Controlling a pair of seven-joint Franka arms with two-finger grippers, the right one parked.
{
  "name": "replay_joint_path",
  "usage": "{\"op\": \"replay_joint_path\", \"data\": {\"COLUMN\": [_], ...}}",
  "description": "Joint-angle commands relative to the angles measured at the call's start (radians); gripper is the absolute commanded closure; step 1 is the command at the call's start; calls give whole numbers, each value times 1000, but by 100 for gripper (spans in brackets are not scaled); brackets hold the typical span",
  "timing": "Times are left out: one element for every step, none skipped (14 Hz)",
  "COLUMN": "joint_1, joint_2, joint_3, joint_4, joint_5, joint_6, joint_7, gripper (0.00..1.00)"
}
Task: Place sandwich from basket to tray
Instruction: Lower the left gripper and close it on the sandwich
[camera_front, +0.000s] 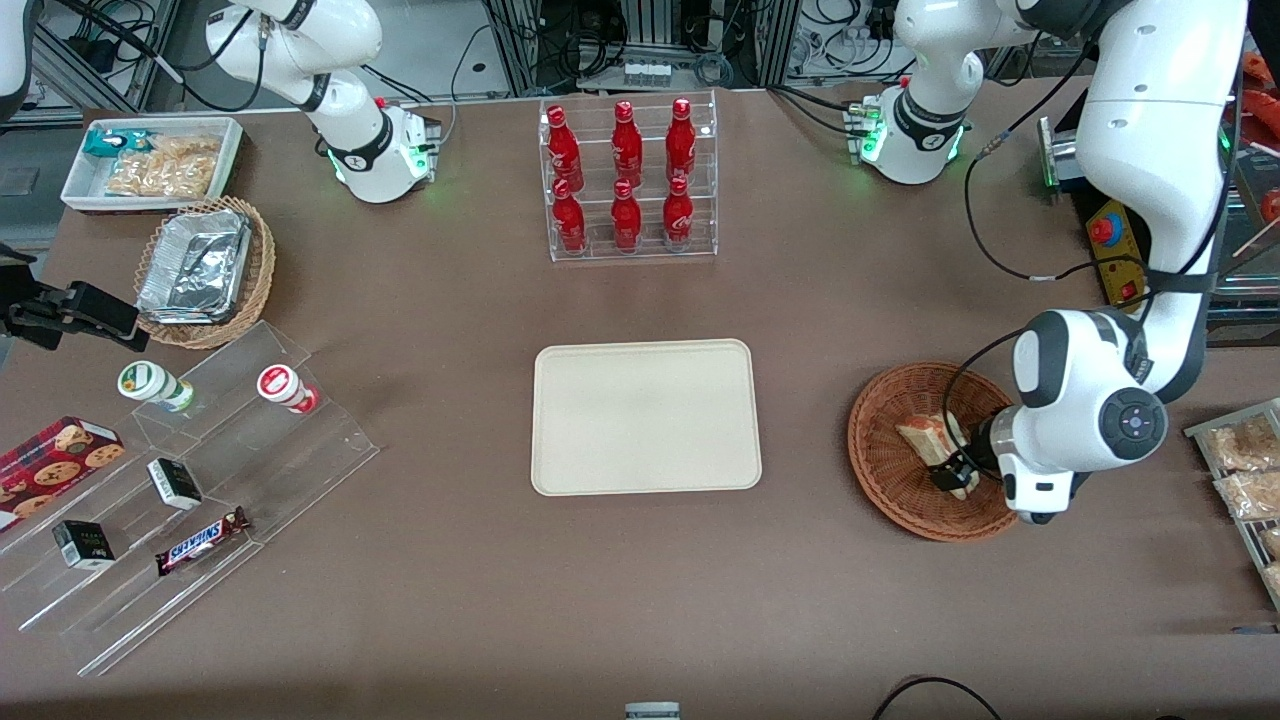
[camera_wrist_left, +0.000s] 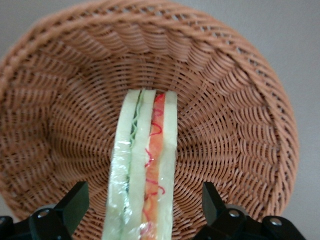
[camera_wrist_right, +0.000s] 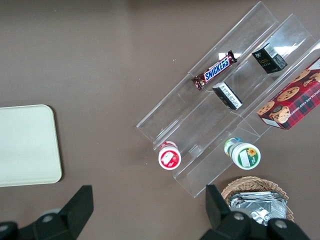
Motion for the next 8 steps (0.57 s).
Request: {"op": "replay_joint_path", "data": {"joint_1": [-9, -12, -21, -21, -22, -27, -41, -60], "joint_2": [24, 36, 35, 29, 18, 0, -26, -55], "joint_3": [0, 2, 2, 0, 0, 0, 0, 2], "joint_4": [8, 5, -7, -17, -18, -18, -18, -17], "joint_5": [-3, 0, 3, 3, 4, 4, 4, 6], "joint_6": [29, 42, 42, 39, 30, 28, 17, -25], "joint_7": [-14, -11, -10, 3, 9, 13, 33, 59], "gripper": [0, 7, 45, 74, 86, 88, 88, 89]}}
